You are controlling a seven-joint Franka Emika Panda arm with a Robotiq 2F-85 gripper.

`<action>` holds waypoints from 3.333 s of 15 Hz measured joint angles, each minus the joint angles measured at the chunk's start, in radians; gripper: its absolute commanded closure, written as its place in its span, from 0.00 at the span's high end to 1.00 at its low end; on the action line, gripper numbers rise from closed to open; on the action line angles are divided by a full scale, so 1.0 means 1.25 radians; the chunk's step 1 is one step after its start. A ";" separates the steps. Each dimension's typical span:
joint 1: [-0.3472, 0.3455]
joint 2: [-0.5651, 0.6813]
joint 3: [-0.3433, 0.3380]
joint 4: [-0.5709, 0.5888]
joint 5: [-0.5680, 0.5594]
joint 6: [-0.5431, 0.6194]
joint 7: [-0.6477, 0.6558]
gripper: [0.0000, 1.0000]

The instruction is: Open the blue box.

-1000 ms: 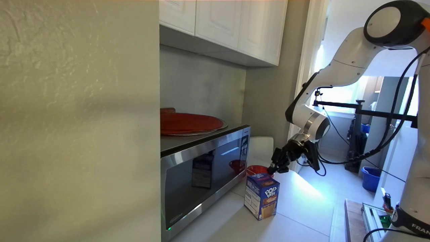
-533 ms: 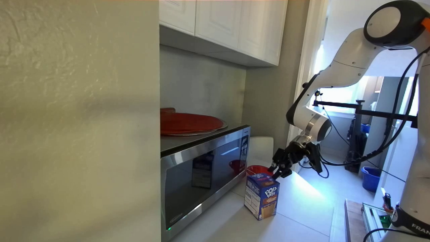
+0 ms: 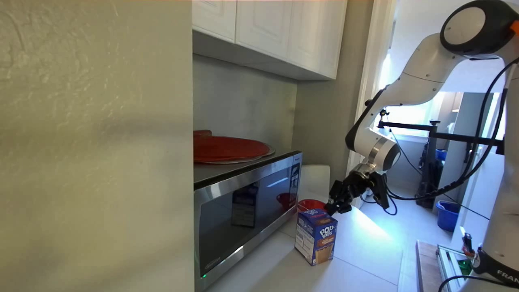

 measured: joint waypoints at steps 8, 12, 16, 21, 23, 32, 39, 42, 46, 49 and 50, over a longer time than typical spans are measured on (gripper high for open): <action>0.000 -0.008 0.000 0.000 0.000 0.000 0.000 0.25; 0.001 -0.014 0.001 -0.002 0.000 0.000 0.000 0.21; 0.001 -0.018 0.004 -0.005 0.000 0.000 0.000 0.21; 0.002 -0.022 0.007 -0.020 0.000 0.000 0.000 0.22; 0.003 -0.022 0.009 -0.021 0.000 0.000 0.000 0.23; 0.009 -0.022 0.023 -0.008 0.006 0.000 0.000 0.23; 0.012 -0.021 0.031 0.008 0.011 0.000 0.001 0.08; 0.013 -0.021 0.034 0.012 0.013 0.000 0.001 0.09; 0.015 -0.021 0.041 0.013 0.017 0.000 0.006 0.08; 0.020 -0.022 0.044 0.015 0.018 0.000 0.011 0.01; 0.022 -0.022 0.045 0.017 0.018 -0.001 0.011 0.00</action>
